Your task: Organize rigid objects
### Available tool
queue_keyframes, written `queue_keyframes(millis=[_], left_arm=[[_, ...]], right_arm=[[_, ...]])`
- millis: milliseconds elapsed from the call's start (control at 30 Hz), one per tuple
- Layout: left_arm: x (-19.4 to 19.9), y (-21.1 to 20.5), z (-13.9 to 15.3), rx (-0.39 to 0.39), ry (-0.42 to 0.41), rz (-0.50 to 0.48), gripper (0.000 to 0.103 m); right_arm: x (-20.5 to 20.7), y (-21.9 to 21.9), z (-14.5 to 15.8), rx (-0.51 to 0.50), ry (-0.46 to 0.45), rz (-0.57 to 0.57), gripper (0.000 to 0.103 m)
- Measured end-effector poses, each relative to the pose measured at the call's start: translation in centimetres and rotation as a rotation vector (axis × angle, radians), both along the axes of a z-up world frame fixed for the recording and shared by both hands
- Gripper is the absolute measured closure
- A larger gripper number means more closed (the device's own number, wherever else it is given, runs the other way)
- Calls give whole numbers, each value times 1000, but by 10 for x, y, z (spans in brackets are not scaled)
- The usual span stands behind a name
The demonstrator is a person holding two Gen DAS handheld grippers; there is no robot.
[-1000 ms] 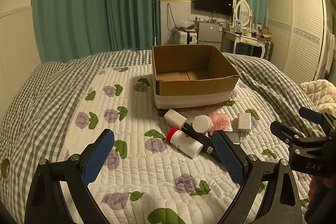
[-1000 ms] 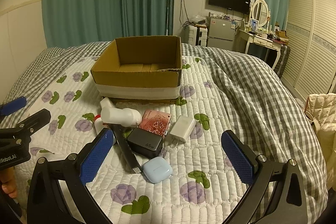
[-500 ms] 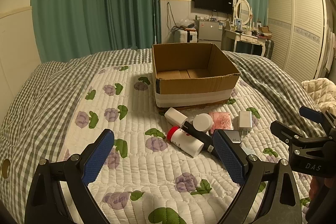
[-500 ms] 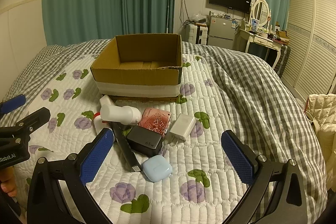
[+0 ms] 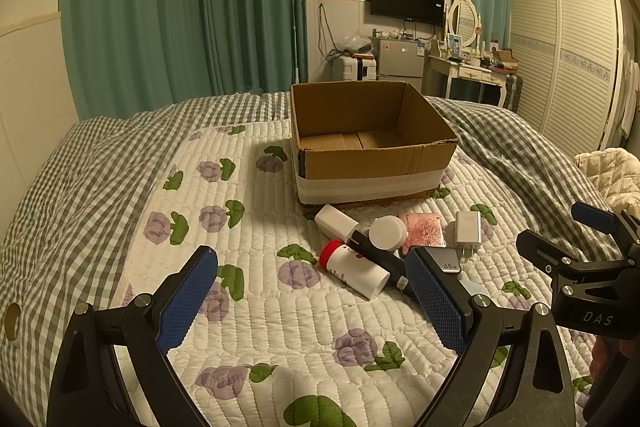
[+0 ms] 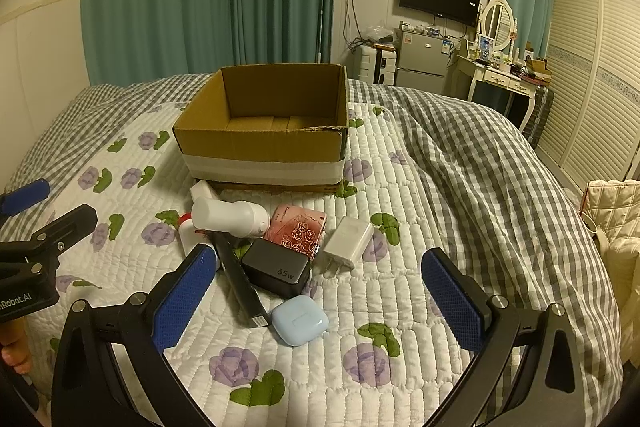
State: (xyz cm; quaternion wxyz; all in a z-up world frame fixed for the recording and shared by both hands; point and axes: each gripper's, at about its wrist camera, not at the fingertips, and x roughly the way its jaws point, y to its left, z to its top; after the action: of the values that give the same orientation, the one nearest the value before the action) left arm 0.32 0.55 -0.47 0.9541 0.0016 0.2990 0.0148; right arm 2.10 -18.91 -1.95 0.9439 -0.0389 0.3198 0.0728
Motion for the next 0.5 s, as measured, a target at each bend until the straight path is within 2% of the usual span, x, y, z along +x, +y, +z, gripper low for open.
queue_keyframes(millis=[367,500], left_arm=[[-12,6,5,21,-38,14,6],[-5,5,0,25,10,28,6]], right_arm=[[-1,-1,8,36,39,22,0],[0,2,11,1,49,36,0]])
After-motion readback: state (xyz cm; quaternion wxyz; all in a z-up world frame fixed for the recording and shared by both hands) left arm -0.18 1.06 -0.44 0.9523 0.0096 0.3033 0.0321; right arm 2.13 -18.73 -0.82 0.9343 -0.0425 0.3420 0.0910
